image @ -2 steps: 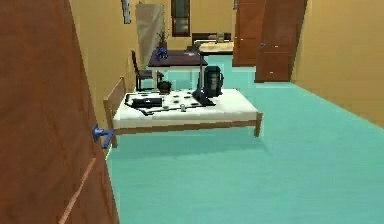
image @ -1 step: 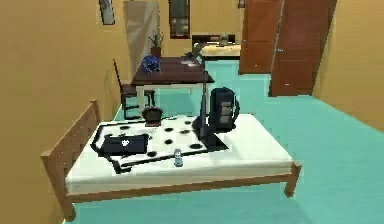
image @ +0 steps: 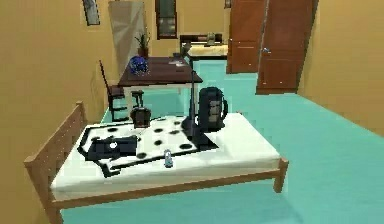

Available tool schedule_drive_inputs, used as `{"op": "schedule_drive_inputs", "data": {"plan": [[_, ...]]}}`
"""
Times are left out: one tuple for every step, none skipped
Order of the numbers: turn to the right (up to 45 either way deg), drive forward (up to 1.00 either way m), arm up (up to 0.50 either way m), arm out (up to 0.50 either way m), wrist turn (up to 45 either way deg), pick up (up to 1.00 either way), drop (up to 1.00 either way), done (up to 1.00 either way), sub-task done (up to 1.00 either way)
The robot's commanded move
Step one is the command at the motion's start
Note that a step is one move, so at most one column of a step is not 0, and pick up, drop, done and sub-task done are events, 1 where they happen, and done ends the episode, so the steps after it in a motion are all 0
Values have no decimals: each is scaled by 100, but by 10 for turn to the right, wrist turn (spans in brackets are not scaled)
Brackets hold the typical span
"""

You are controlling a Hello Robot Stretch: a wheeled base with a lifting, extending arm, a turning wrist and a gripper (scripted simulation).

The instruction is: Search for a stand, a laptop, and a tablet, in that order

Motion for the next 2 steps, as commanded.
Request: {"op": "schedule_drive_inputs", "data": {"plan": [[0,70,0,0,0,0,0,0,0],[-390,0,0,0,0,0,0,0,0]]}}
